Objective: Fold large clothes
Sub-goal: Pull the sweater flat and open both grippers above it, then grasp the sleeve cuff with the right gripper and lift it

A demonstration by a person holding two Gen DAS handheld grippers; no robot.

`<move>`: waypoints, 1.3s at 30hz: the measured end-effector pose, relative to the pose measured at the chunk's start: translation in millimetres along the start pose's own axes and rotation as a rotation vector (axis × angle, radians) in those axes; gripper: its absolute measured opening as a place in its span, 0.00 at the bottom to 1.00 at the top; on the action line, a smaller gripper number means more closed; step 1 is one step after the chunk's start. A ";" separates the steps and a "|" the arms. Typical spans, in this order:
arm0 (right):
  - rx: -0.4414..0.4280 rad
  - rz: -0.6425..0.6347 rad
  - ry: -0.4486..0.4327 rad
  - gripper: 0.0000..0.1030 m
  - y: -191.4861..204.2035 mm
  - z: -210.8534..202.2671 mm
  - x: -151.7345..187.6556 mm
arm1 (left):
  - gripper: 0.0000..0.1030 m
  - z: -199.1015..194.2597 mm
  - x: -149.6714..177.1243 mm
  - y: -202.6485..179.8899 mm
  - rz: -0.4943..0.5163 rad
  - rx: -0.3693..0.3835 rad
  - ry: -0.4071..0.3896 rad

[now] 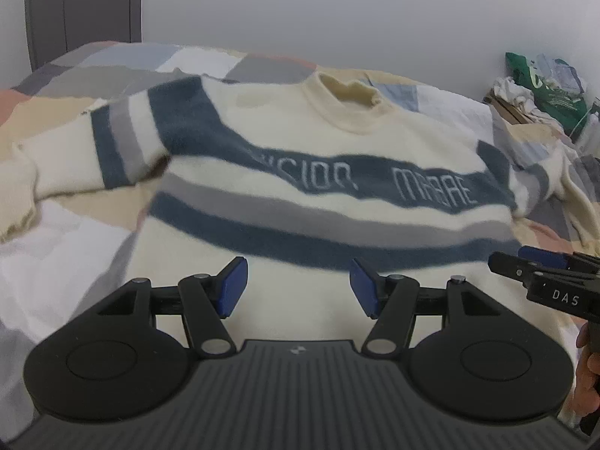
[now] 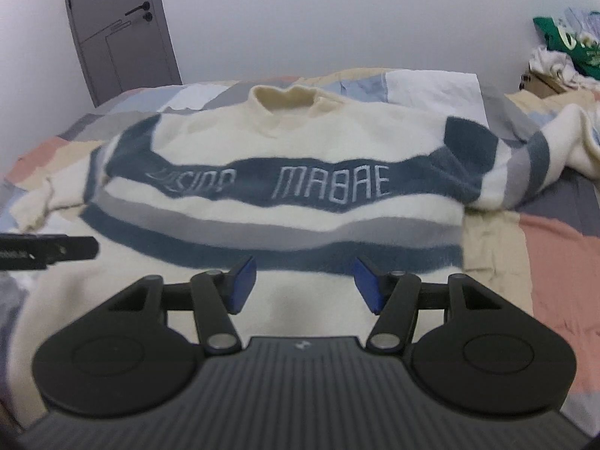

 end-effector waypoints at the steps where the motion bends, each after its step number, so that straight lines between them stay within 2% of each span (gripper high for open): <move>1: 0.008 -0.001 -0.006 0.59 -2.9 5.8 0.3 | 0.64 3.4 -2.9 4.3 -0.004 -0.008 -0.014; 5: 0.003 0.063 0.027 0.59 -16.2 28.1 2.3 | 0.64 17.8 -6.4 10.0 -0.009 0.000 -0.020; 8: 0.020 0.125 0.097 0.58 -27.4 48.3 13.7 | 0.64 27.8 -3.5 11.4 0.001 -0.011 -0.008; 12: 0.033 0.132 0.144 0.58 -31.5 61.9 23.8 | 0.64 33.7 1.7 12.0 -0.001 0.000 0.013; 16: 0.032 0.130 0.132 0.58 -29.0 57.2 19.5 | 0.65 25.9 2.6 8.3 0.003 0.015 0.019; 18: 0.028 0.146 0.120 0.58 -32.4 53.0 15.2 | 0.71 21.2 2.8 5.8 0.006 0.025 0.014; 20: 0.021 0.174 0.102 0.58 -38.9 47.0 7.9 | 0.81 16.3 4.2 3.4 0.015 0.023 0.015; 25: 0.052 0.223 0.030 0.58 -64.7 36.5 -19.9 | 0.90 7.0 9.5 -7.6 0.042 0.028 0.029; 29: 0.101 0.261 0.019 0.58 -92.8 40.2 -35.8 | 0.92 3.1 12.4 -13.0 0.065 0.014 0.035; 32: 0.137 0.245 0.002 0.58 -116.3 47.1 -49.9 | 0.93 1.8 12.6 -9.9 0.073 -0.013 0.034; 34: 0.127 0.330 0.000 0.58 -136.0 51.7 -55.1 | 0.94 1.9 13.5 -5.6 0.069 -0.028 0.042; 36: 0.068 0.493 -0.007 0.68 -157.6 56.2 -59.5 | 0.94 4.9 16.7 -1.7 0.059 -0.036 0.070; 37: 0.047 0.557 -0.025 0.84 -167.0 57.2 -61.4 | 0.94 7.5 19.2 -0.1 0.050 -0.031 0.091; 38: 0.029 0.609 -0.048 0.88 -176.2 59.5 -64.6 | 0.94 9.3 21.2 1.6 0.043 -0.030 0.108; 39: 0.016 0.655 -0.063 0.86 -185.0 63.2 -67.5 | 0.94 10.6 22.9 2.8 0.035 -0.029 0.124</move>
Point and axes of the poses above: each gripper's, at about its wrist camera, not at the fingertips, and z roughly the way its jaws point, y to its left, x to its underside, the point moved 10 cm from there along z, roughly the way its jaws point, and after that the axes turned 9 degrees about z, right-handed, at the moved point
